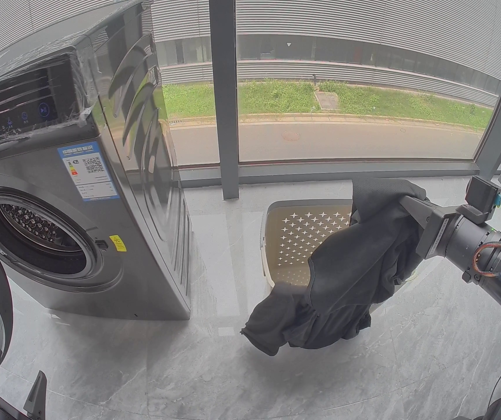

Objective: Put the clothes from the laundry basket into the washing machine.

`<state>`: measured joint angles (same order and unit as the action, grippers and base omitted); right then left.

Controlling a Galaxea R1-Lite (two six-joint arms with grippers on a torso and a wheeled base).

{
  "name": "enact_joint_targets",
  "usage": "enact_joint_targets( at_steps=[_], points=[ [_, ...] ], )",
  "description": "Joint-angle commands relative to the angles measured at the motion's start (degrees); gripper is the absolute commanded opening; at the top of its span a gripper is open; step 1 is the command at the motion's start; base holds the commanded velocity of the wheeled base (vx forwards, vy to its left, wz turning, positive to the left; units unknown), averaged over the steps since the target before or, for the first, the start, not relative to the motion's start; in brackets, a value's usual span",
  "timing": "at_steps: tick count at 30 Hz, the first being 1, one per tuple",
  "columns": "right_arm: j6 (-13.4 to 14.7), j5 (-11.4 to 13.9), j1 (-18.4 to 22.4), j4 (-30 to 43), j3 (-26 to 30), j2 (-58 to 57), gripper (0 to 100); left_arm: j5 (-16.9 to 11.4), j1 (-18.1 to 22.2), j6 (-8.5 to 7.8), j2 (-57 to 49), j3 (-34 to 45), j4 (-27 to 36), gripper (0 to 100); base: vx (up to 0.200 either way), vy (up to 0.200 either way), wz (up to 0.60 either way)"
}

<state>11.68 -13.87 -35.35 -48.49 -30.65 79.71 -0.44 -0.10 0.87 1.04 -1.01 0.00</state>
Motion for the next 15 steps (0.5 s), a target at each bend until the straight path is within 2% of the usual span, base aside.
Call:
enact_joint_targets(
  at_steps=[1, 15],
  points=[
    [0.01, 0.07, -0.07, -0.02, 0.15, 0.09, 0, 0.00, 0.01, 0.01, -0.95, 1.01, 0.00, 100, 0.000, 0.200, 0.00],
    [0.01, 0.25, -1.83, -0.02, 1.82, -0.26, 0, 0.00, 0.01, 0.10, -0.95, 1.01, 0.00, 100, 0.000, 0.200, 0.00]
  ],
)
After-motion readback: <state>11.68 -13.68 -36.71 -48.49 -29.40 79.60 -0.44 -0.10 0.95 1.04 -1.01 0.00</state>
